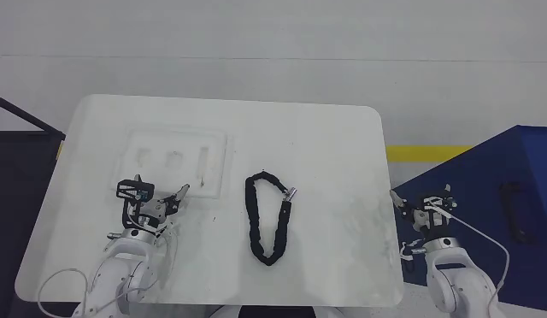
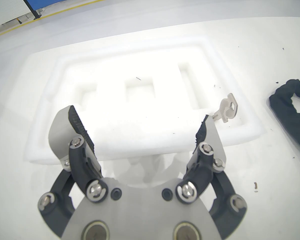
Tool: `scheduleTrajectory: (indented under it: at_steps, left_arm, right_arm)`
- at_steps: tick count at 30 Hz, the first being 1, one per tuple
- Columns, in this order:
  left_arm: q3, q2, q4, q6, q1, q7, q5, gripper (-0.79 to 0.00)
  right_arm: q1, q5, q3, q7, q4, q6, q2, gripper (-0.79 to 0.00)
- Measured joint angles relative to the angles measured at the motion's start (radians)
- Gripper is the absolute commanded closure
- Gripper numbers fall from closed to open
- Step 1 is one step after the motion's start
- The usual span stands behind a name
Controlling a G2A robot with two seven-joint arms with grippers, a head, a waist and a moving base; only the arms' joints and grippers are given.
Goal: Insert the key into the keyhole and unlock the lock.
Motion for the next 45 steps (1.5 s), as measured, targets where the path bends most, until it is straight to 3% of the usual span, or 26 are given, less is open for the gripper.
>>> scheduleTrajectory:
  at_steps: [21,22,25,29,32,35,37,40,42,45]
  left_arm:
    - [-0.012,0.0,-0.025,-0.007,-0.001,-0.029,-0.029,-0.785]
    - [-0.025,-0.001,-0.055,-0.008,-0.003,-0.068,-0.067,-0.785]
    - [-0.108,0.003,-0.221,0.031,-0.027,-0.337,-0.296,-0.785]
    - [-0.218,0.019,-0.43,0.137,-0.105,-0.863,-0.417,-0.785]
    - [-0.202,0.034,-0.457,0.2,-0.223,-1.217,-0.422,-0.785]
    - [-0.11,0.049,-0.398,0.213,-0.367,-1.475,-0.364,-0.785]
    - [-0.022,0.057,-0.343,0.204,-0.44,-1.535,-0.34,-0.785]
    - [0.097,0.065,-0.262,0.234,-0.535,-1.538,-0.357,-0.785]
    - [0.123,0.07,-0.225,0.265,-0.588,-1.536,-0.457,-0.785]
    - [0.122,0.071,-0.223,0.269,-0.591,-1.536,-0.499,-0.785]
  right_arm:
    - [0.0,0.0,0.0,0.0,0.0,0.0,0.0,-0.785]
    - [0.0,0.0,0.0,0.0,0.0,0.0,0.0,-0.785]
    - [0.0,0.0,0.0,0.0,0.0,0.0,0.0,-0.785]
    - [0.0,0.0,0.0,0.0,0.0,0.0,0.0,-0.785]
    - [0.0,0.0,0.0,0.0,0.0,0.0,0.0,-0.785]
    - [0.0,0.0,0.0,0.0,0.0,0.0,0.0,-0.785]
    - [0.0,0.0,0.0,0.0,0.0,0.0,0.0,-0.785]
    - [0.0,0.0,0.0,0.0,0.0,0.0,0.0,-0.785]
    - [0.0,0.0,0.0,0.0,0.0,0.0,0.0,-0.785]
    - [0.0,0.0,0.0,0.0,0.0,0.0,0.0,-0.785]
